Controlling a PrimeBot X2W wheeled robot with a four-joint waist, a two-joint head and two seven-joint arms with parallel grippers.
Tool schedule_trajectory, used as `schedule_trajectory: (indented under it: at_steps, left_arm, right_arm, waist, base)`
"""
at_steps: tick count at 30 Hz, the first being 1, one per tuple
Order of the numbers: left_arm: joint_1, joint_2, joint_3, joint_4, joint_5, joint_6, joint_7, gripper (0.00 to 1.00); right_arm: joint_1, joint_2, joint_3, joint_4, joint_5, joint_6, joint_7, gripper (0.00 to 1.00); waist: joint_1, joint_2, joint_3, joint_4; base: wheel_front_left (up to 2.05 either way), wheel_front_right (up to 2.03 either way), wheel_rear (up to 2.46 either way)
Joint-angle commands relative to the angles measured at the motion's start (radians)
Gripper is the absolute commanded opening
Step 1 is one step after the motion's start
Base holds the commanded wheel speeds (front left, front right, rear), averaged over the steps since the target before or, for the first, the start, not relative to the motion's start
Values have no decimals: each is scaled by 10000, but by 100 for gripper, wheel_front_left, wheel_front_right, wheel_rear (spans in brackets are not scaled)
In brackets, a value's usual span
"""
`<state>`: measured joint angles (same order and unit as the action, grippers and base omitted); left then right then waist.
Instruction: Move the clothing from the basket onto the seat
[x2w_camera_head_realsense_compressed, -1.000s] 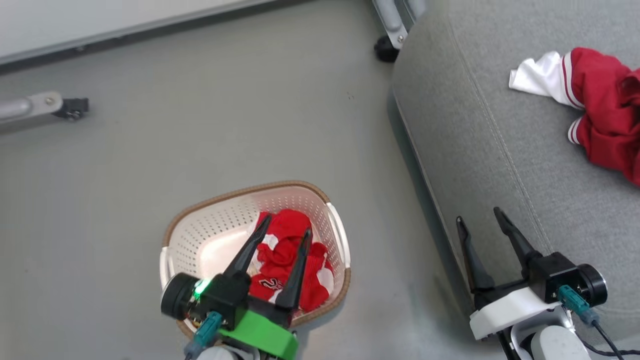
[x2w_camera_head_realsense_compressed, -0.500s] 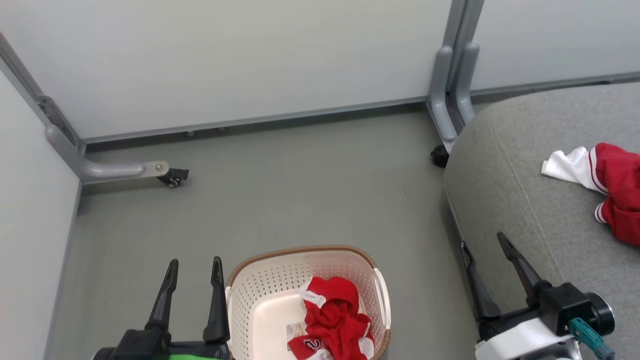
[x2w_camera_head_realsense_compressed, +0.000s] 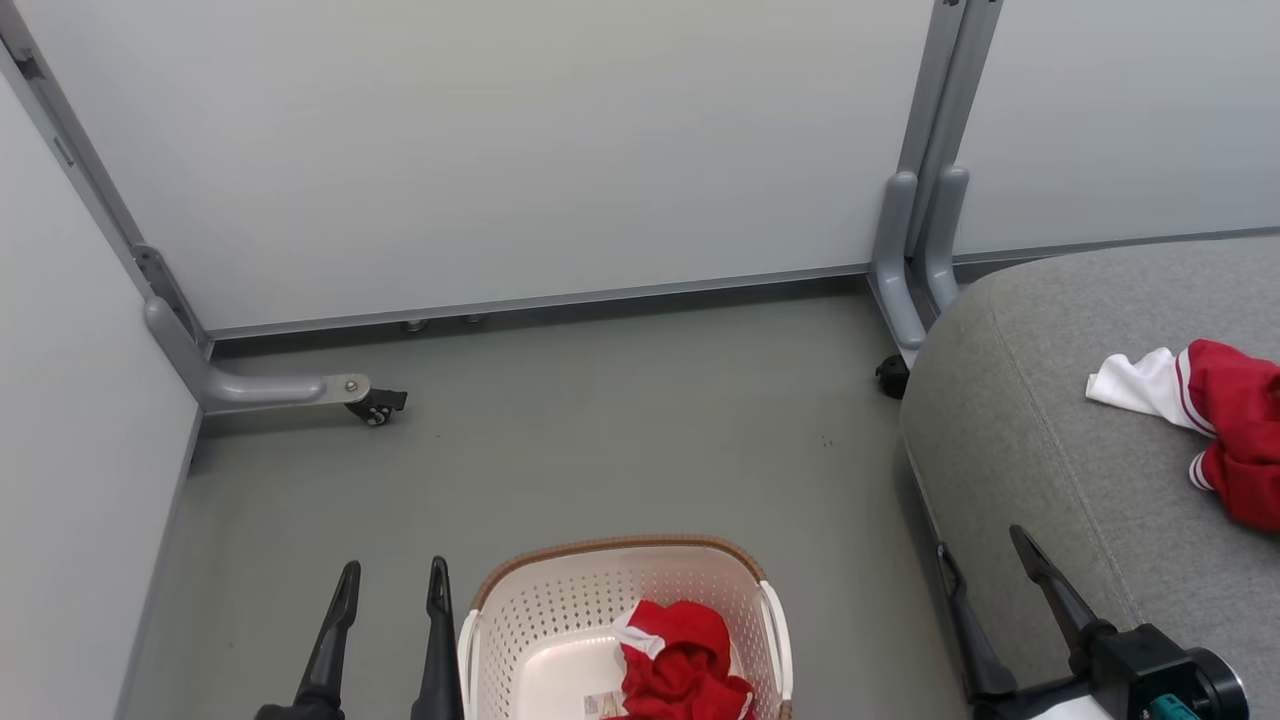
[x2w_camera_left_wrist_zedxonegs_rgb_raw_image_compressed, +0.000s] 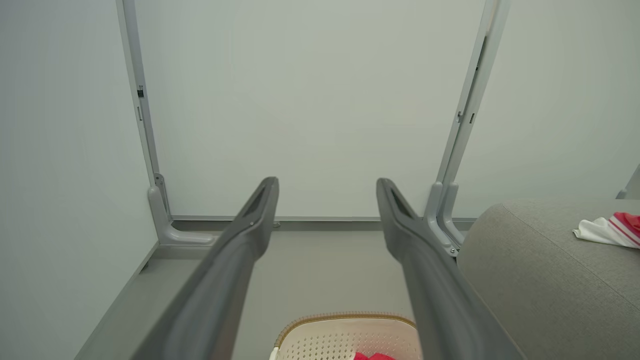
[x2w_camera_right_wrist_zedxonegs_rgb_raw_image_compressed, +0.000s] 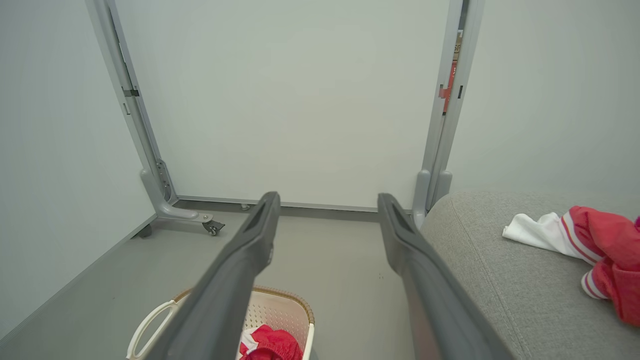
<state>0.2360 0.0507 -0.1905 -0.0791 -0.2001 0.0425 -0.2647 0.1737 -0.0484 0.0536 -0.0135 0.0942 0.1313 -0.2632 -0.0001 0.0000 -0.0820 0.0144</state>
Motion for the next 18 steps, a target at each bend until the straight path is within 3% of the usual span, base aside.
schedule_trajectory:
  at_steps: [1, 18]
  left_arm:
    - [102, -2, 13, 7, 33, -57, 6, 100]
    - [42, -2, -198, 97, 57, 25, 6, 100]
  right_arm:
    - [80, -36, 44, 26, 38, -10, -25, 100]
    - [-5, -38, 247, 233, 140, -10, -25, 100]
  waist:
    - [1, 0, 4, -24]
    - [1, 0, 36, -206]
  base:
    - [0, 0, 0]
    - [0, 0, 0]
